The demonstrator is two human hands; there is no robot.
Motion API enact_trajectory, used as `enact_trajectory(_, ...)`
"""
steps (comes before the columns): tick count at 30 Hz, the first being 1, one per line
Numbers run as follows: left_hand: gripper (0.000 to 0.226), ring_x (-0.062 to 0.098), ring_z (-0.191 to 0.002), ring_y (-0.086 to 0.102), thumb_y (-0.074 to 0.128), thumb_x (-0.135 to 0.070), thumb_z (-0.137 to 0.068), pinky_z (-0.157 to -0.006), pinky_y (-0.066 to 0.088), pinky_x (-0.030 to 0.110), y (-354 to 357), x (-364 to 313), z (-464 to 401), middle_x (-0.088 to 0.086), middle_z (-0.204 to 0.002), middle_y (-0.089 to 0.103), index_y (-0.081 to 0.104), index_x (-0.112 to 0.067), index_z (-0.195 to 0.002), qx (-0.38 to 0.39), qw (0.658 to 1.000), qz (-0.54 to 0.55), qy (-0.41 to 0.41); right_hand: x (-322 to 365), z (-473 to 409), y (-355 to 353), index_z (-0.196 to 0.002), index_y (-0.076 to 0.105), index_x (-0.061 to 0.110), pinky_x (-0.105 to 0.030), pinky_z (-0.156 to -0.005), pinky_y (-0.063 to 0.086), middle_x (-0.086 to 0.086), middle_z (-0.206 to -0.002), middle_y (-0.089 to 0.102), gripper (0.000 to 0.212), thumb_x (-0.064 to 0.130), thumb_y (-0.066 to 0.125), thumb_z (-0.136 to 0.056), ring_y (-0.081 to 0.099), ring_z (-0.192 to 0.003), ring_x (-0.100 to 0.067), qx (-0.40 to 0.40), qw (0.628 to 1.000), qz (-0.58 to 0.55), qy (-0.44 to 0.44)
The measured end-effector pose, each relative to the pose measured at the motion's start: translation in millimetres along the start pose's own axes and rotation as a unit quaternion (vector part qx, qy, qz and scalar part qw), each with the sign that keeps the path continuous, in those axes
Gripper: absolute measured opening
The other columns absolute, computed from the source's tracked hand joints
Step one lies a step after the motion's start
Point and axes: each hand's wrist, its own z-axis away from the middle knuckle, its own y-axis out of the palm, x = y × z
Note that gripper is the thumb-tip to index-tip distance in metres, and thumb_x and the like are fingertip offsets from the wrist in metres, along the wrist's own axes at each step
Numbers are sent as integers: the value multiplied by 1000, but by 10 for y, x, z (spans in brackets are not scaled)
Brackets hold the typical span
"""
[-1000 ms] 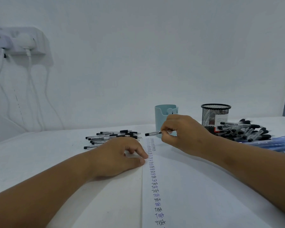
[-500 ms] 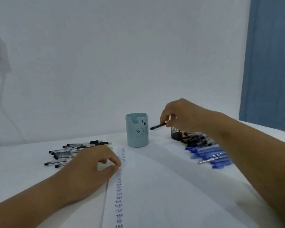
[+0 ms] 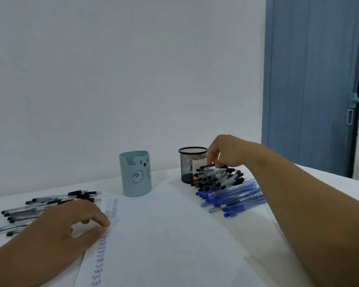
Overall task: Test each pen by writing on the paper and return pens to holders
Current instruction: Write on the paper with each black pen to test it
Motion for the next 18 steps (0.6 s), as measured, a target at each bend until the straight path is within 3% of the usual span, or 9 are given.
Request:
enact_trajectory(7,36,-3,-95,57,78,-20,-84,-66,45,14,-28,14,1,-28,-96,69,69,-55,-89,18,1000,9,19,-72,-59,81,-94,73,27,-23,-65,49,4,-101,71,37,-6,75,-77,63,-80,-7,10,1000,14,2)
enact_trajectory(9,35,-2,-97,57,77,-22,-85,-68,45,15,-36,16,6,-28,-97,69,69,-55,-90,22,1000,10,20,-58,-81,90,-94,72,26,-24,-65,49,3,-98,71,35,-5,74,-78,64,-80,-8,-4,1000,16,4)
enact_trajectory(14,33,-4,-98,56,76,-24,-86,-68,41,11,-52,11,11,-28,-98,68,68,-55,-93,24,999,13,17,-72,-150,171,-89,78,21,-21,-48,47,-7,-88,76,40,-14,61,-80,63,-59,-13,-23,1000,-7,19)
enact_trajectory(18,36,-4,-99,57,76,-21,-86,-70,42,11,-67,-8,17,-29,-98,68,68,-56,-92,23,999,25,11,-43,-126,159,-98,80,21,-16,-47,45,-2,-92,77,39,-10,62,-84,60,-54,0,-11,999,39,15)
